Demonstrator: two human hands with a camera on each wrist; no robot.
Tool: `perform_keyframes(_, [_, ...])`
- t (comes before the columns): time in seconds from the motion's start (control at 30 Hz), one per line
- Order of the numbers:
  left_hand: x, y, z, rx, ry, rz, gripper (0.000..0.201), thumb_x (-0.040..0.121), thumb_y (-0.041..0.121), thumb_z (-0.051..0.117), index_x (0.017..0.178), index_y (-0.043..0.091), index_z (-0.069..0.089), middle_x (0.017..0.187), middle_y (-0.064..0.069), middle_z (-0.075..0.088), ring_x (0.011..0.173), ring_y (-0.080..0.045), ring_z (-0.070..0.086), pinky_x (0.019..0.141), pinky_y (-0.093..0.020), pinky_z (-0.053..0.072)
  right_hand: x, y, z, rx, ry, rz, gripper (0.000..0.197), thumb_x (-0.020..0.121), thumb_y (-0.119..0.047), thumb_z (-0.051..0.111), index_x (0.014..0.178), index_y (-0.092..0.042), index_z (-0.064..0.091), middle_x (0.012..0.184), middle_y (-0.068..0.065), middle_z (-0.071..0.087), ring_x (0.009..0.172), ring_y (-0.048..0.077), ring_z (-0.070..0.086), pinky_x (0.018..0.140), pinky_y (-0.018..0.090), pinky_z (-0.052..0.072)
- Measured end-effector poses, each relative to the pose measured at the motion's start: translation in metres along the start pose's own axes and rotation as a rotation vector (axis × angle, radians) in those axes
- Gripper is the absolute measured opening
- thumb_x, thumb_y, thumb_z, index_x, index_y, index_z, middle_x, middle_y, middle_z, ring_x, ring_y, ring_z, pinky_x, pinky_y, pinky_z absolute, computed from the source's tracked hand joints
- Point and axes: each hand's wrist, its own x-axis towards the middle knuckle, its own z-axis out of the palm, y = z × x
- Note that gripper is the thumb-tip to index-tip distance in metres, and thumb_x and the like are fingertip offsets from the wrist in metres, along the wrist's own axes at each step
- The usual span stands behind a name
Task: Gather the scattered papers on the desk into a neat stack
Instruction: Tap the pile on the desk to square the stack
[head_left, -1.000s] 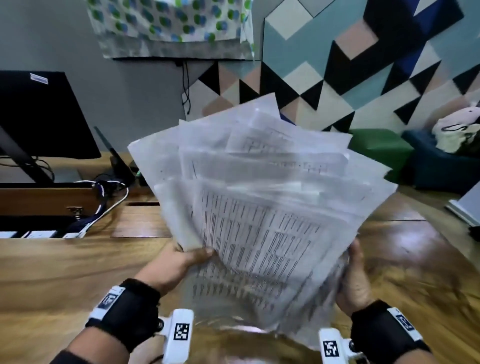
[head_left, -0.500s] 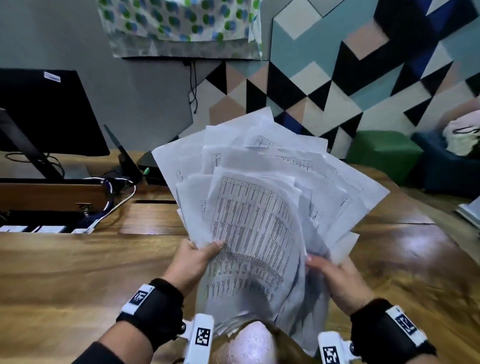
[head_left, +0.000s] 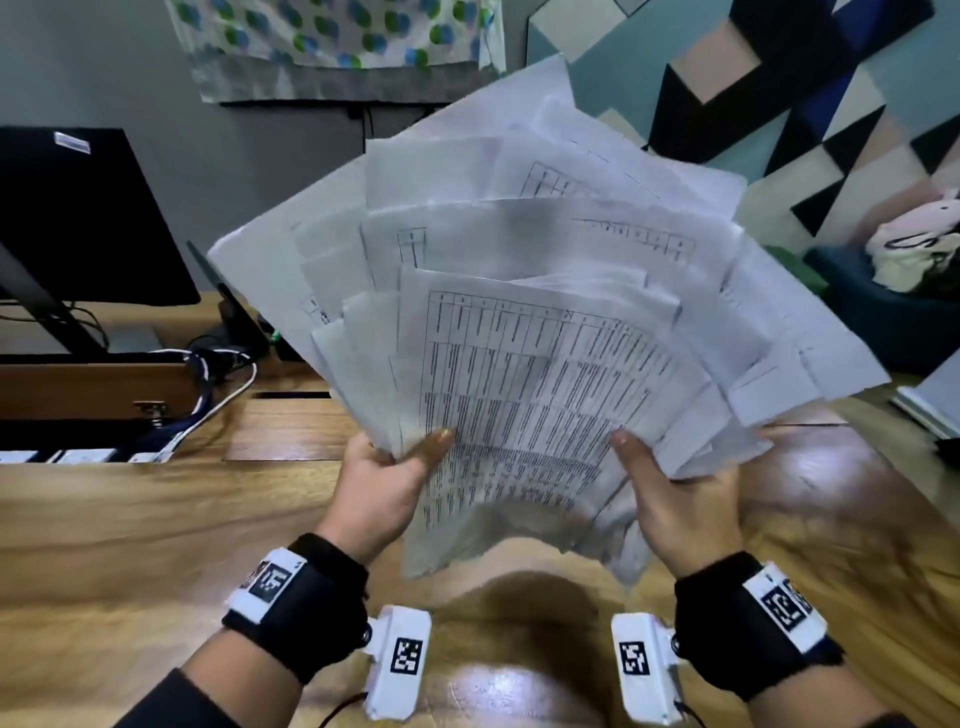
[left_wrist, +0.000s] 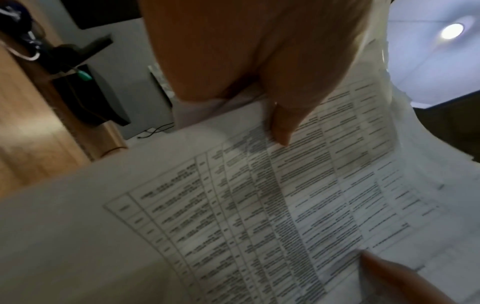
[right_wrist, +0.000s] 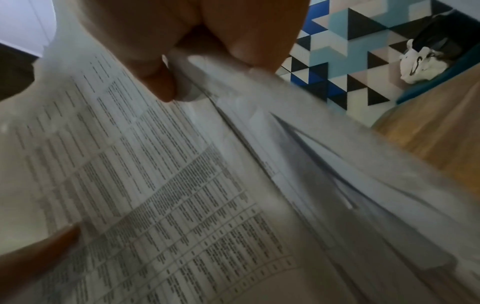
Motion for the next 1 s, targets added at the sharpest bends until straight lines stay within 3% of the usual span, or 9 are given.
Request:
perform_keyframes(0.17, [-0.016, -0.030, -0.013, 0.063, 0.001, -0.029, 0.027, 0.073, -0.006, 0.077, 0.098, 0.005, 0.072, 0.086, 0.003, 0.080, 0.082, -0.008, 0.074, 0.072, -0.019, 0.057, -0.027, 0.029, -0.012, -0.008, -0.055, 0.083, 0.026, 0.079, 0.016, 0.064, 0.078, -0.010, 0.068, 0.065, -0.024, 0.072, 0.064, -0.011, 0.066, 0.062, 0.004, 0.049])
perform_keyframes(0.27, [-0.023, -0.052, -0.014, 0.008, 0.093, -0.108, 0.031, 0.066, 0.007, 0.067, 0.096, -0.002, 0.068, 0.074, -0.001, 0.078, 0.071, -0.009, 0.073, 0.060, -0.020, 0.056, -0.035, 0.043, -0.011, -0.045, -0.054, 0.125, 0.038, 0.079, 0.023, 0.059, 0.070, -0.013, 0.065, 0.061, -0.021, 0.071, 0.060, -0.010, 0.064, 0.060, 0.005, 0.049])
perform_keyframes(0.43, [-0.021, -0.068, -0.012, -0.031, 0.183, -0.115, 0.025, 0.067, 0.015, 0.070, 0.089, 0.003, 0.070, 0.081, -0.012, 0.074, 0.077, -0.026, 0.067, 0.074, -0.035, 0.053, -0.037, 0.058, -0.001, -0.062, -0.065, 0.156, 0.036, 0.080, 0.013, 0.065, 0.076, -0.022, 0.069, 0.071, -0.026, 0.073, 0.073, -0.011, 0.067, 0.070, 0.008, 0.050])
perform_keyframes(0.53, [-0.022, -0.060, -0.012, -0.063, 0.191, -0.070, 0.024, 0.066, 0.015, 0.071, 0.088, 0.006, 0.070, 0.075, -0.002, 0.075, 0.074, -0.020, 0.068, 0.070, -0.028, 0.054, -0.037, 0.057, -0.001, -0.027, -0.028, 0.185, 0.026, 0.080, 0.006, 0.069, 0.073, -0.019, 0.073, 0.073, -0.019, 0.076, 0.076, -0.001, 0.070, 0.071, 0.015, 0.053])
perform_keyframes(0.63, [-0.017, -0.041, -0.016, -0.128, 0.159, -0.007, 0.029, 0.062, 0.013, 0.072, 0.090, 0.005, 0.068, 0.072, 0.004, 0.078, 0.068, -0.008, 0.071, 0.062, -0.018, 0.055, -0.029, 0.036, -0.004, 0.073, -0.003, 0.148, 0.023, 0.078, 0.010, 0.069, 0.074, -0.013, 0.074, 0.069, -0.015, 0.075, 0.069, -0.001, 0.069, 0.066, 0.012, 0.054])
perform_keyframes(0.7, [-0.012, -0.037, -0.023, -0.181, 0.114, 0.011, 0.035, 0.063, 0.009, 0.070, 0.097, 0.000, 0.066, 0.078, 0.001, 0.078, 0.073, -0.011, 0.072, 0.064, -0.021, 0.058, -0.023, 0.025, -0.010, 0.157, -0.072, 0.099, 0.020, 0.076, 0.013, 0.069, 0.085, -0.005, 0.072, 0.075, -0.005, 0.077, 0.072, 0.005, 0.071, 0.067, 0.015, 0.055])
perform_keyframes(0.77, [-0.015, -0.042, -0.026, -0.174, 0.088, -0.030, 0.034, 0.066, 0.006, 0.064, 0.098, -0.003, 0.066, 0.079, -0.002, 0.078, 0.078, -0.018, 0.071, 0.064, -0.024, 0.059, -0.022, 0.028, -0.014, 0.148, -0.143, 0.120, 0.016, 0.070, 0.005, 0.073, 0.078, -0.009, 0.075, 0.077, -0.001, 0.077, 0.075, 0.008, 0.071, 0.071, 0.018, 0.056])
perform_keyframes(0.83, [-0.022, -0.056, -0.024, -0.131, 0.065, -0.107, 0.032, 0.063, 0.008, 0.066, 0.094, -0.003, 0.068, 0.078, -0.006, 0.078, 0.082, -0.027, 0.069, 0.061, -0.025, 0.058, -0.029, 0.040, -0.013, 0.063, -0.154, 0.191, 0.018, 0.069, 0.004, 0.072, 0.068, -0.013, 0.075, 0.071, -0.009, 0.076, 0.070, -0.001, 0.069, 0.068, 0.014, 0.053])
perform_keyframes(1.0, [-0.027, -0.067, -0.018, -0.082, 0.004, -0.193, 0.040, 0.056, 0.020, 0.079, 0.091, 0.003, 0.072, 0.085, -0.010, 0.079, 0.089, -0.032, 0.072, 0.071, -0.032, 0.059, -0.037, 0.050, -0.002, -0.007, -0.165, 0.249, 0.037, 0.081, 0.014, 0.064, 0.078, -0.023, 0.071, 0.069, -0.021, 0.074, 0.070, -0.009, 0.069, 0.063, 0.004, 0.049])
